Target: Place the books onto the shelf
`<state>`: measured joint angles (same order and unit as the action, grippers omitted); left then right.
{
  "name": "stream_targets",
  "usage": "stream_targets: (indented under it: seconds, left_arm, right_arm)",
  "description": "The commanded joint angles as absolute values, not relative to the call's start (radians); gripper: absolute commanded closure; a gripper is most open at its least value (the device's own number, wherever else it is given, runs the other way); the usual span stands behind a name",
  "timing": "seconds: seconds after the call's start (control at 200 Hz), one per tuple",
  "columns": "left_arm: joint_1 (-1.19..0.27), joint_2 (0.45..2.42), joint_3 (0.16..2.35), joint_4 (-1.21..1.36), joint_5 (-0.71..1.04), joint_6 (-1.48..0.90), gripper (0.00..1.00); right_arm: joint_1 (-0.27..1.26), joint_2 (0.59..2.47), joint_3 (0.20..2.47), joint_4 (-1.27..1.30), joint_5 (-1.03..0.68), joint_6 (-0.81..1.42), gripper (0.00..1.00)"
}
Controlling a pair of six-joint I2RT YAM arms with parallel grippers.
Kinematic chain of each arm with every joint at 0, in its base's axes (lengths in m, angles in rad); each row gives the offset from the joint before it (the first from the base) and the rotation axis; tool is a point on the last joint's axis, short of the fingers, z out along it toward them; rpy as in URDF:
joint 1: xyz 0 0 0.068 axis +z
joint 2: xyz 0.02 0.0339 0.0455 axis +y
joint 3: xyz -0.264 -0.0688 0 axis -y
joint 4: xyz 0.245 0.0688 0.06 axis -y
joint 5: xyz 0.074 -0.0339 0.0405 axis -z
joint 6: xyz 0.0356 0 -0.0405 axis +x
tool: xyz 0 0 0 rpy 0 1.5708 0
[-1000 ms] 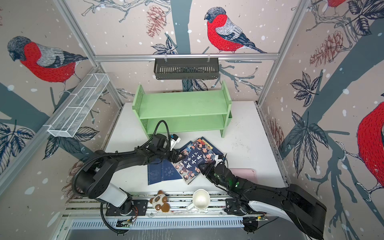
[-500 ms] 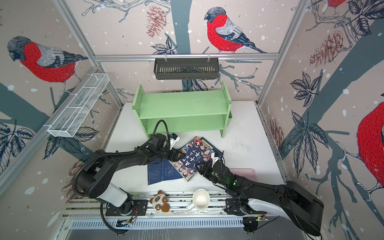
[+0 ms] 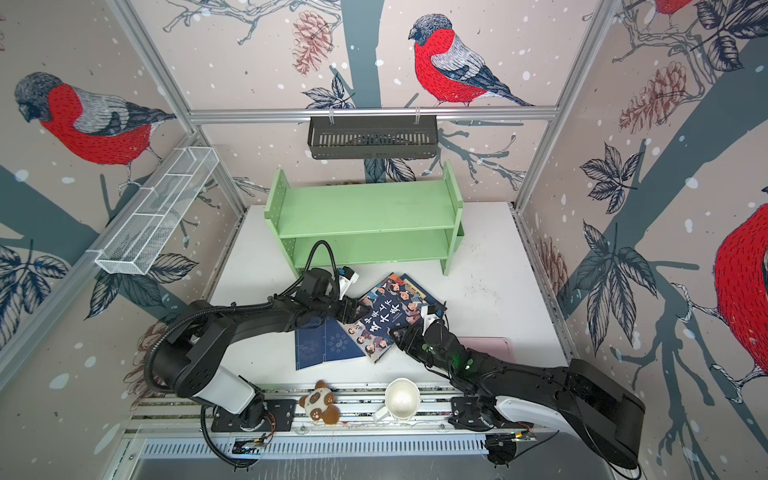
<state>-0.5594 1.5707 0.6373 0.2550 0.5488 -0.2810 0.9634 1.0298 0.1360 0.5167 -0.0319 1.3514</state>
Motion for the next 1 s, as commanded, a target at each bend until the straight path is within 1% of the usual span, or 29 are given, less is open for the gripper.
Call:
stream_targets:
  seconds: [0.0, 0.155, 0.25, 0.4, 0.6, 0.815, 0.995]
  left_arm:
    - [-0.583, 1.564, 0.657, 0.248, 0.725, -0.267, 0.29]
    - [-0.583, 1.552, 0.663, 0.230, 0.677, -0.240, 0.29]
    - [-0.583, 1.535, 0.648, 0.249, 0.641, -0.239, 0.27]
    - [-0.583, 1.538, 0.647, 0.246, 0.614, -0.219, 0.26]
    - [-0.583, 1.579, 0.656, 0.250, 0.634, -0.227, 0.27]
    - [-0.583, 1.601, 0.660, 0.263, 0.664, -0.226, 0.28]
    - [-0.584, 1.611, 0.652, 0.288, 0.767, -0.243, 0.29]
  right_arm:
    - [0.971, 1.020, 0.152, 0.681, -0.050, 1.341, 0.43]
    - [0.969, 0.997, 0.123, 0.626, -0.014, 1.385, 0.43]
    - [0.968, 0.990, 0.108, 0.620, -0.011, 1.400, 0.43]
    - [0.969, 1.013, 0.117, 0.582, -0.014, 1.407, 0.43]
    - [0.967, 1.058, 0.117, 0.551, -0.022, 1.444, 0.43]
    - [0.968, 1.059, 0.116, 0.515, -0.019, 1.463, 0.43]
    - [0.969, 1.062, 0.100, 0.567, -0.007, 1.465, 0.42]
